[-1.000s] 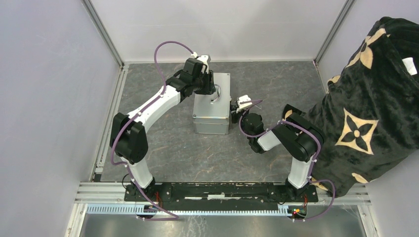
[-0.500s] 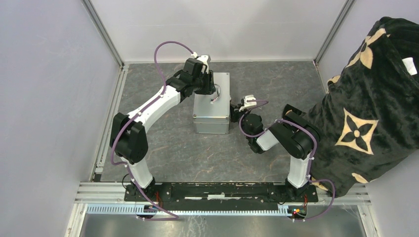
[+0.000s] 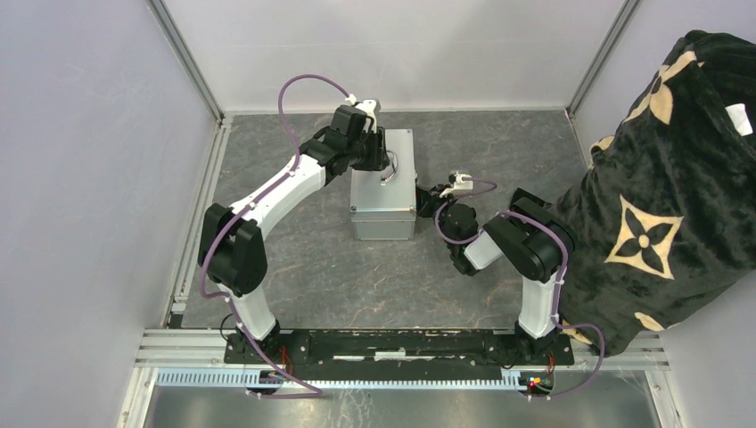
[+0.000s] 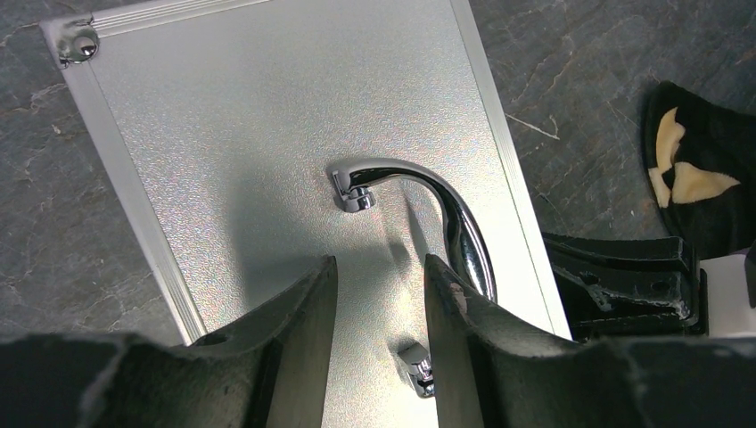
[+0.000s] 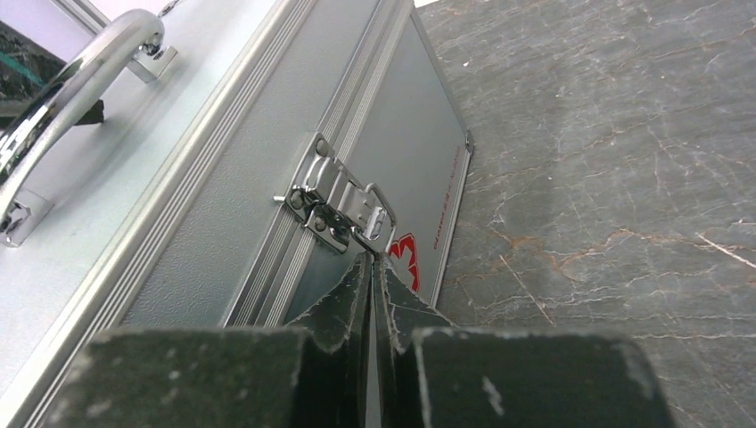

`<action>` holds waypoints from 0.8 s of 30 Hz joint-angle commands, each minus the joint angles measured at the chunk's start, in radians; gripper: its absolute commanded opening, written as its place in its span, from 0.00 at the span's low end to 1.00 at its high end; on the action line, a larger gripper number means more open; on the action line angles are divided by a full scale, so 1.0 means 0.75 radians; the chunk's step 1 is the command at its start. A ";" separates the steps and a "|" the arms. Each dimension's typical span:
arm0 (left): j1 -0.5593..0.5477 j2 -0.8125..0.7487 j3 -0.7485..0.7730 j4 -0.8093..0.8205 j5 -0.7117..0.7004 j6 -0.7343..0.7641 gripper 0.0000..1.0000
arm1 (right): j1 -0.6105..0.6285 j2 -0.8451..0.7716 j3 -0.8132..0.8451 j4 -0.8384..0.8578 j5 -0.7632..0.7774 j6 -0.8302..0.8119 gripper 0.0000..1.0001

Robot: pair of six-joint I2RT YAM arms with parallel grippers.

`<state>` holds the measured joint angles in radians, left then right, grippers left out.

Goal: Organize the medicine kit
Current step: Close the medicine box at the center of the board.

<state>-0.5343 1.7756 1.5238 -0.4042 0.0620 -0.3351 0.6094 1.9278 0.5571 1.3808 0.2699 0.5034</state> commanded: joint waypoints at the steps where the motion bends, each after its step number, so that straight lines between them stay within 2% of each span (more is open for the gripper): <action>1: -0.001 0.003 -0.029 -0.045 0.021 0.040 0.48 | -0.021 0.009 0.038 0.158 0.006 0.128 0.08; 16: -0.001 0.006 -0.029 -0.045 0.026 0.040 0.47 | -0.063 0.038 0.043 0.206 0.018 0.388 0.08; 20: -0.002 0.003 -0.031 -0.044 0.024 0.041 0.47 | -0.070 0.051 0.051 0.189 0.010 0.417 0.15; 24: -0.001 0.006 -0.028 -0.044 0.026 0.041 0.47 | -0.083 0.055 0.055 0.178 0.003 0.442 0.17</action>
<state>-0.5343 1.7760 1.5185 -0.3927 0.0624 -0.3351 0.5617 1.9606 0.5629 1.4418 0.2661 0.7918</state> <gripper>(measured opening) 0.475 0.157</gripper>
